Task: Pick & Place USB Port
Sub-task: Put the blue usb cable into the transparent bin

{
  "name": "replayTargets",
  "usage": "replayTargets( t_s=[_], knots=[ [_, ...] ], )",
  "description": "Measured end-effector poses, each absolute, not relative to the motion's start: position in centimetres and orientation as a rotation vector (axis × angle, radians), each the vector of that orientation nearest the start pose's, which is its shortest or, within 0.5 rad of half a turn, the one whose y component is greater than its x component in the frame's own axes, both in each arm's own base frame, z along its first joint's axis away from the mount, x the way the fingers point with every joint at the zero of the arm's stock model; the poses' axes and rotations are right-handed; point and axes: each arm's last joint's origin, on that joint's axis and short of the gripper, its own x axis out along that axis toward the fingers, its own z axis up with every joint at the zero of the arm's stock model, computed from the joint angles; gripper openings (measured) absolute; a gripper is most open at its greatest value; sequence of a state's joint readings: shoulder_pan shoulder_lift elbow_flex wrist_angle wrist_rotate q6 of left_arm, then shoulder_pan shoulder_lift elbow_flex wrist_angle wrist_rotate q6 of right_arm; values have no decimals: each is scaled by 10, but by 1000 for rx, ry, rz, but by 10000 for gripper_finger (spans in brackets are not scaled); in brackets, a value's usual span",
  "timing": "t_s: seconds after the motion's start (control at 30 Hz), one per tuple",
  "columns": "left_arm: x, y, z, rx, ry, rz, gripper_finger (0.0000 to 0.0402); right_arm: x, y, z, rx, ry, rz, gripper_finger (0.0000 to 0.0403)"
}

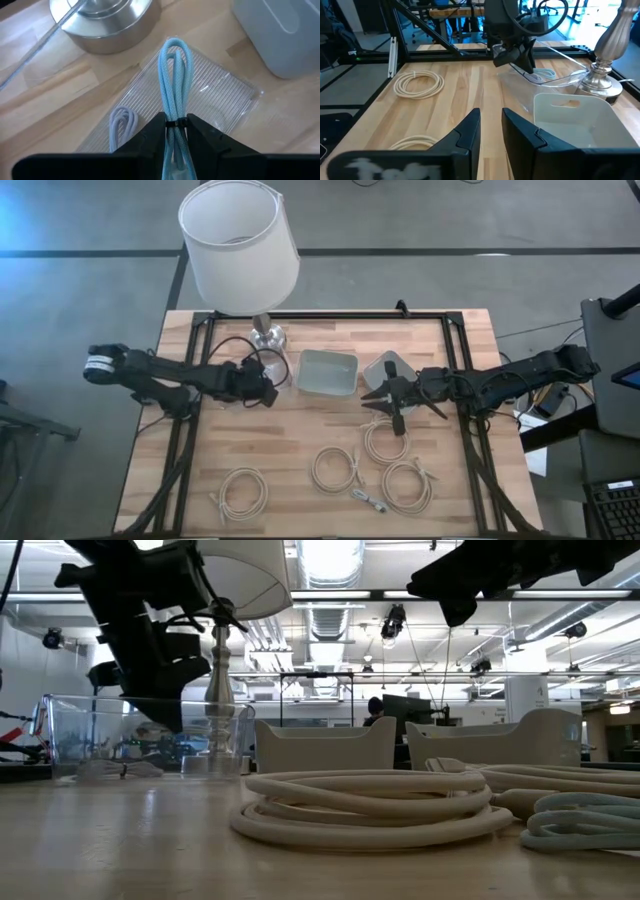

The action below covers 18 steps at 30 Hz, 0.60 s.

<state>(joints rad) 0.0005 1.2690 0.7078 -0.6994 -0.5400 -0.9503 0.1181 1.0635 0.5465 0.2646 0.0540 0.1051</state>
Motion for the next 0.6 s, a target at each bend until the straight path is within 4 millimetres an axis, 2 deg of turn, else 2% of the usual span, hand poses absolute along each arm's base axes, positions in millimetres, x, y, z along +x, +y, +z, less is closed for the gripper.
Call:
replayTargets(
  t_s=[0.3,0.4,0.5,0.6],
  knots=[
    [209,17,188,-460,896,972,76,227,25,241,83,255,50,76],
    [210,17,189,-443,948,905,76,227,25,241,83,255,50,80],
    [210,18,192,-503,1016,827,76,227,25,241,83,254,51,78],
    [215,22,202,-558,1006,802,76,227,25,241,82,254,51,73]
  ],
)
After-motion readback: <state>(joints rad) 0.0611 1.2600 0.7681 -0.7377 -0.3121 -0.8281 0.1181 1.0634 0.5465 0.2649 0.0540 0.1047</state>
